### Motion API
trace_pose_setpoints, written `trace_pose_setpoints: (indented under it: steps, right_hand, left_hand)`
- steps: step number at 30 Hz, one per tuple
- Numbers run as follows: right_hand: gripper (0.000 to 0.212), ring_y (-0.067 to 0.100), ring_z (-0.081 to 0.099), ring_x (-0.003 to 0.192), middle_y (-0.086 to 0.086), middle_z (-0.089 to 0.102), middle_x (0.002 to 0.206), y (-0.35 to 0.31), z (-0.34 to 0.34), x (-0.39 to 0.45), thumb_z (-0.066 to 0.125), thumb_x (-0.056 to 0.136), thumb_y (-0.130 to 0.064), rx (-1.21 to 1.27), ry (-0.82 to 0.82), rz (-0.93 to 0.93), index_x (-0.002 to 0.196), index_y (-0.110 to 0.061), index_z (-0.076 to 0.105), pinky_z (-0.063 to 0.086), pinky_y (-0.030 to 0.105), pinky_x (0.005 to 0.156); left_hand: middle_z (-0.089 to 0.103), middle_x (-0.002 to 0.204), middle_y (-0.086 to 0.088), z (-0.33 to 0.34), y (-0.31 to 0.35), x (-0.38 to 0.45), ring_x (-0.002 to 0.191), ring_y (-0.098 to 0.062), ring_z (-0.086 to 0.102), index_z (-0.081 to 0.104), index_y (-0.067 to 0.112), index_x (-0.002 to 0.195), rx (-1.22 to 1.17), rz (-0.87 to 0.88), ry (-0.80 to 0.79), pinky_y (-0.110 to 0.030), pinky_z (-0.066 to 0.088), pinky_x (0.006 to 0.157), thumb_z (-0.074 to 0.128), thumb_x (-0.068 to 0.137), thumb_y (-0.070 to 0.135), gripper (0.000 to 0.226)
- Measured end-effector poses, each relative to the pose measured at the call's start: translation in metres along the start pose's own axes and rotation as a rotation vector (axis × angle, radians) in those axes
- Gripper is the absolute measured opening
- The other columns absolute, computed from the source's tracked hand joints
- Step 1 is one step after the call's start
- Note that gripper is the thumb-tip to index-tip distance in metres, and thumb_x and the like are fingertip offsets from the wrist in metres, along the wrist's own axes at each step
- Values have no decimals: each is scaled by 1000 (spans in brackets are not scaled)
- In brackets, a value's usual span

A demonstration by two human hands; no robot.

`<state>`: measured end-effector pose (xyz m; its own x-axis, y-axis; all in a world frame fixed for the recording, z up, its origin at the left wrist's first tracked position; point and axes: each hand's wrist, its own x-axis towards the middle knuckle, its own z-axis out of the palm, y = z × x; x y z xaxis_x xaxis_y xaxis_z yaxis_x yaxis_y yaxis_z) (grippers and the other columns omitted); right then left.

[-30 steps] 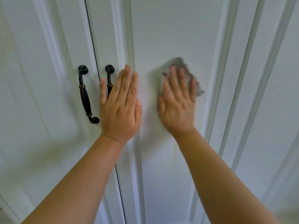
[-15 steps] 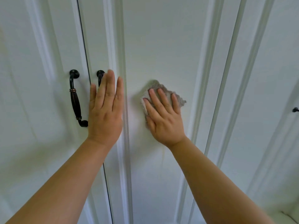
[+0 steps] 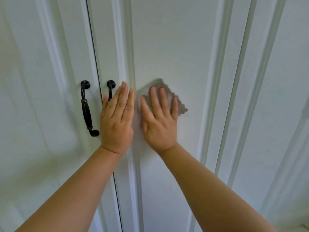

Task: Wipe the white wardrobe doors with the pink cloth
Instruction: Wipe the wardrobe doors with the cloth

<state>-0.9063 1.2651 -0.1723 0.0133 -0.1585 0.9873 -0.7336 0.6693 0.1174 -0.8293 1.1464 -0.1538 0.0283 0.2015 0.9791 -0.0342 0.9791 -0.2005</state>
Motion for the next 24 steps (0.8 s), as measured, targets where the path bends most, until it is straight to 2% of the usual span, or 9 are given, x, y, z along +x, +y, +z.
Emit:
trace_pose_setpoints:
  steps: [2, 4, 8, 11, 14, 17, 21, 24]
  right_hand:
    - [48, 32, 29, 149, 10, 38, 157, 14, -4, -17, 56, 98, -25, 27, -50, -145, 146, -20, 51, 24, 61, 118]
    - [54, 32, 28, 150, 10, 36, 158, 40, -10, -32, 57, 97, -26, 8, -75, -170, 150, -20, 46, 23, 60, 119]
    - [53, 37, 21, 151, 18, 29, 160, 79, -27, -47, 40, 103, -26, -25, -19, 127, 153, -11, 33, 17, 57, 122]
    - [50, 44, 21, 149, 26, 30, 158, 83, -27, -13, 41, 103, -20, -3, 39, 258, 151, -5, 39, 17, 54, 123]
    - [48, 44, 24, 149, 22, 33, 158, 64, -18, 42, 45, 102, -19, -38, 135, 309, 149, -11, 45, 16, 62, 120]
    - [46, 38, 27, 149, 15, 38, 157, 29, -6, 55, 45, 101, -19, -11, 114, 147, 147, -15, 51, 17, 63, 120]
    - [47, 32, 30, 149, 10, 41, 156, 23, -5, -10, 56, 98, -18, 89, -27, -139, 145, -17, 53, 23, 58, 120]
    - [50, 34, 28, 150, 10, 36, 158, 52, -19, -51, 53, 100, -22, 40, -86, -92, 149, -17, 46, 19, 59, 121]
  left_hand:
    - [39, 151, -15, 0, -1, -1, 143, -27, 36, 47, -2, 143, 7, 8, -5, -42, 17, 124, 36, 104, -4, 40]
    - [41, 151, -17, 1, -1, -2, 142, -29, 38, 47, -2, 143, 38, 10, -1, -43, 20, 123, 34, 103, -6, 42]
    - [46, 148, -18, 3, 1, -3, 140, -29, 42, 50, -2, 141, 63, 13, 17, -48, 29, 119, 34, 102, -8, 43]
    - [47, 148, -16, 2, -1, -3, 139, -28, 42, 53, -1, 140, 51, 37, 3, -48, 29, 119, 34, 102, -8, 43]
    - [48, 147, -15, 3, 0, -2, 137, -27, 44, 56, -1, 138, 59, 31, 18, -45, 26, 121, 34, 103, -6, 41]
    - [48, 146, -14, 5, 2, -2, 135, -26, 46, 57, 0, 137, 70, 23, 46, -44, 26, 121, 39, 103, -5, 38]
    - [45, 149, -14, 2, 0, -2, 138, -27, 43, 53, 0, 140, 64, 33, 7, -45, 25, 121, 39, 104, -2, 39]
    - [44, 150, -14, 0, 0, -4, 139, -27, 41, 51, 0, 142, 86, 31, -3, -46, 24, 121, 34, 104, -5, 42]
